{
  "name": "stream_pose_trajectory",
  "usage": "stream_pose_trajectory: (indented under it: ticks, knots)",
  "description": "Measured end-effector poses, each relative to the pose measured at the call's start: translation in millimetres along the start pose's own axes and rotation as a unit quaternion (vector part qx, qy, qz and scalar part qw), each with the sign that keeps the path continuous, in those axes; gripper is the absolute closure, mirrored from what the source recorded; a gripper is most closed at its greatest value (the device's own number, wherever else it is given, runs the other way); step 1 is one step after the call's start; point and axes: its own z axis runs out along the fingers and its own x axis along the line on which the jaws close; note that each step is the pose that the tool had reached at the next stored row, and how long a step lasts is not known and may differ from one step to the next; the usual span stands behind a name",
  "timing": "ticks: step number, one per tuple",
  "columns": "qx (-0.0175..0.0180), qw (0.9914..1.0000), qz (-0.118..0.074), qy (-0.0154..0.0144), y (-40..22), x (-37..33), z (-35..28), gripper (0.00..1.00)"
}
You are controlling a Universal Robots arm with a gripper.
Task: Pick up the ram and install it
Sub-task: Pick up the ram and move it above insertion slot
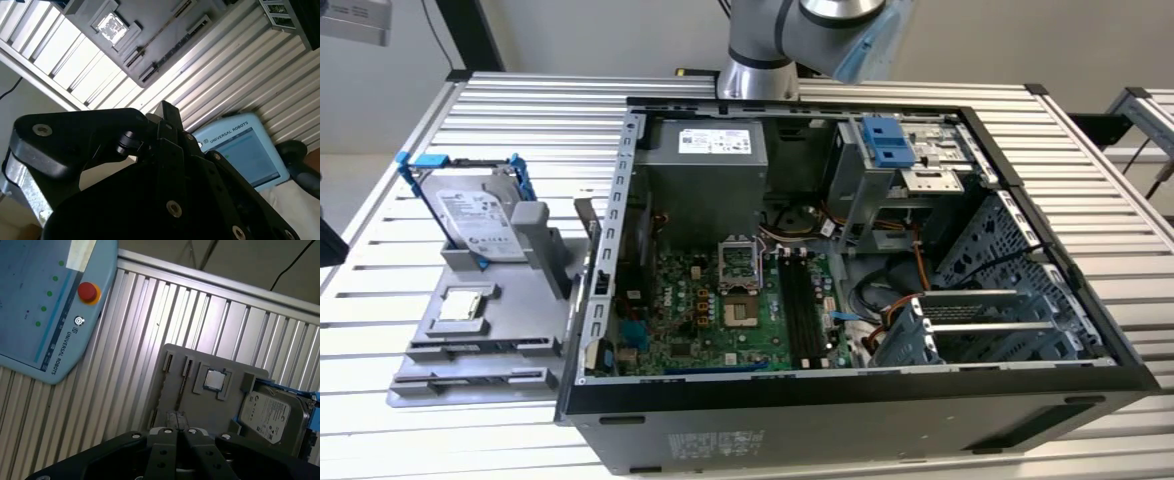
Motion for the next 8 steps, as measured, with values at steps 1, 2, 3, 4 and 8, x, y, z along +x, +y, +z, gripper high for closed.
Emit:
stream_pose_trajectory:
  ticks: [1,2,3,4,8]
  knots:
    - [0.0000,0.99999,-0.004,0.0001,0.0,0.0,0.1,1.00]
    - [-0.0001,0.99992,-0.013,0.0005,-0.1,0.1,0.2,1.00]
    - [-0.0001,0.99983,-0.018,0.0007,-0.1,0.1,0.2,1.00]
    - [0.0000,0.99981,-0.019,0.0008,-0.3,0.2,0.1,1.00]
    - [0.0001,0.99997,-0.007,0.0006,-0.6,0.2,2.4,1.00]
